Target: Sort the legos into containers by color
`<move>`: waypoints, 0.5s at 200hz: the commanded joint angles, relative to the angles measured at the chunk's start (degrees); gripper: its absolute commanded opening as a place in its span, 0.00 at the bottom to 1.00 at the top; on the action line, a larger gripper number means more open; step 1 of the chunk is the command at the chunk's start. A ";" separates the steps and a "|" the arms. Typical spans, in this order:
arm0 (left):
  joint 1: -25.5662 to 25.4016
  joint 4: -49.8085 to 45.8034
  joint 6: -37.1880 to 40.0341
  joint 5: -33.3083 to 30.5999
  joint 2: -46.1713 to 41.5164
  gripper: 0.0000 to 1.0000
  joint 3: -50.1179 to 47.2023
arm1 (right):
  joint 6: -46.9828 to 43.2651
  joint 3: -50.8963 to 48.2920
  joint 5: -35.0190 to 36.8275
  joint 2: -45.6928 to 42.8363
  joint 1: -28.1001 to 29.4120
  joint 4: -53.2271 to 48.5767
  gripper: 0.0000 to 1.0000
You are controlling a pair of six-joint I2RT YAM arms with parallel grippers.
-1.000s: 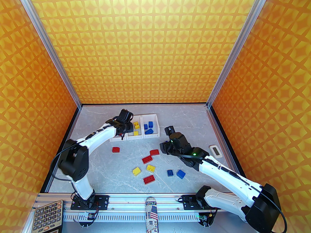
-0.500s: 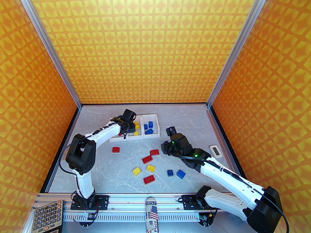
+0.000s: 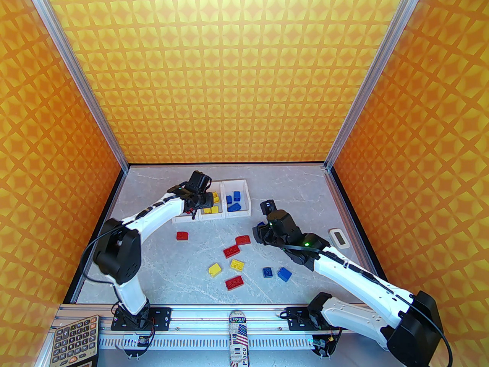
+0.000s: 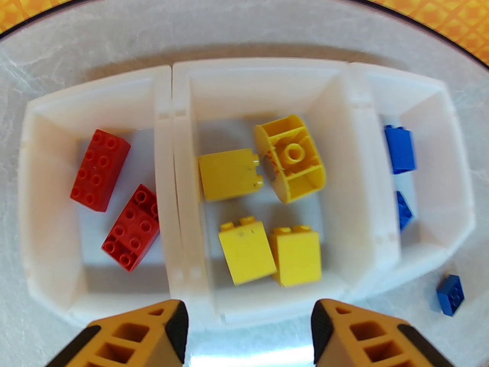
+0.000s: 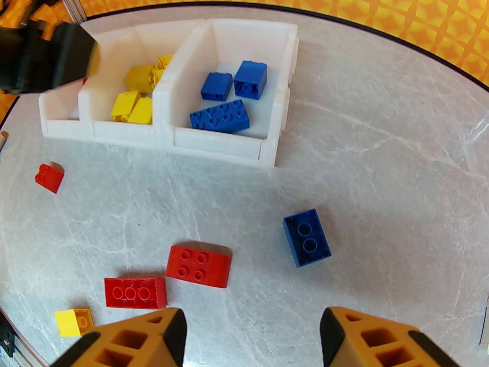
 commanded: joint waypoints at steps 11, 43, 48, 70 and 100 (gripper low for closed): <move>-1.93 0.16 -0.86 -1.21 -6.34 0.58 -5.51 | 1.83 -1.79 -2.75 3.24 0.67 2.31 0.62; -3.80 0.31 -1.75 -1.32 -11.71 0.58 -11.35 | 2.54 -2.53 -4.13 6.54 1.87 4.18 0.62; -4.15 0.38 -1.93 -1.25 -12.37 0.58 -12.27 | 2.68 -2.59 -4.30 7.04 2.00 4.45 0.61; -6.01 0.40 -2.45 -1.32 -14.27 0.58 -15.38 | 3.08 -2.68 -4.51 9.26 2.63 5.11 0.61; -7.75 0.58 -3.75 -1.62 -15.63 0.58 -19.07 | 3.58 -2.77 -4.94 11.54 3.07 6.19 0.61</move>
